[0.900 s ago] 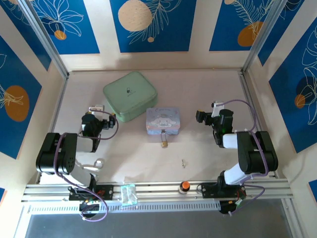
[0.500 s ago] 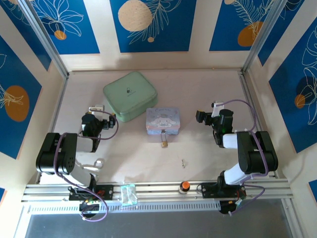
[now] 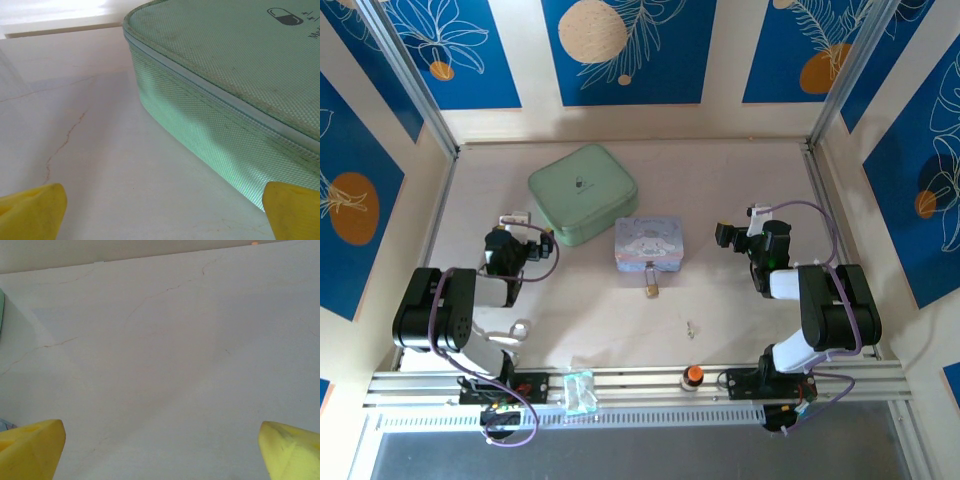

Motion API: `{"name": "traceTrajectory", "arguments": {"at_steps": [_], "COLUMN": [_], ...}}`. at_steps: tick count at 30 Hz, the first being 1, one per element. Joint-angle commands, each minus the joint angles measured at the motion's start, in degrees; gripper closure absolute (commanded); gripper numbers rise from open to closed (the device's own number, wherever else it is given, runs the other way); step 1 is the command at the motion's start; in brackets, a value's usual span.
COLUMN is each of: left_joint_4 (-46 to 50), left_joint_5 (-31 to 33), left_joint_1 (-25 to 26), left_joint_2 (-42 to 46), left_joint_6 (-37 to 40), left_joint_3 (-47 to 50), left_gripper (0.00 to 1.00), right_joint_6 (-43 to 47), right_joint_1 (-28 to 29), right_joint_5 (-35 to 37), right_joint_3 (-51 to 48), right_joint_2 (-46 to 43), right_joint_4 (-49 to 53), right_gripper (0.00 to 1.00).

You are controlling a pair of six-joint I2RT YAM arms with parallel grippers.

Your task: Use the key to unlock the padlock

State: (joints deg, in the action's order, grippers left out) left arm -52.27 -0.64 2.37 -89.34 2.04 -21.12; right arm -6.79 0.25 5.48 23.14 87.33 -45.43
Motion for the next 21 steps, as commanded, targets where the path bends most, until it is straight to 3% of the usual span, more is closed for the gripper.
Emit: {"name": "traceTrajectory", "arguments": {"at_steps": [1, 15, 21], "left_joint_4": [-0.95, -2.40, 4.68], "left_joint_5": [-1.11, -0.58, 0.29], "left_joint_1": [0.18, 0.18, 0.18], "left_joint_2": [-0.15, 0.67, 10.34], "left_joint_6": [0.51, 0.41, 0.20], "left_joint_3": [-0.56, 0.45, 1.10], "left_gripper": [0.00, 0.00, 0.00], "right_joint_6": [1.24, 1.40, 2.40], "right_joint_1": [-0.26, -0.25, 1.07], "right_joint_5": [-1.16, -1.64, -1.60], "right_joint_3": [0.99, 1.04, 5.00], "right_joint_2": [-0.25, -1.11, -7.24], "right_joint_4": [-0.40, 0.39, 13.09], "right_gripper": [0.01, 0.01, 0.01]}}
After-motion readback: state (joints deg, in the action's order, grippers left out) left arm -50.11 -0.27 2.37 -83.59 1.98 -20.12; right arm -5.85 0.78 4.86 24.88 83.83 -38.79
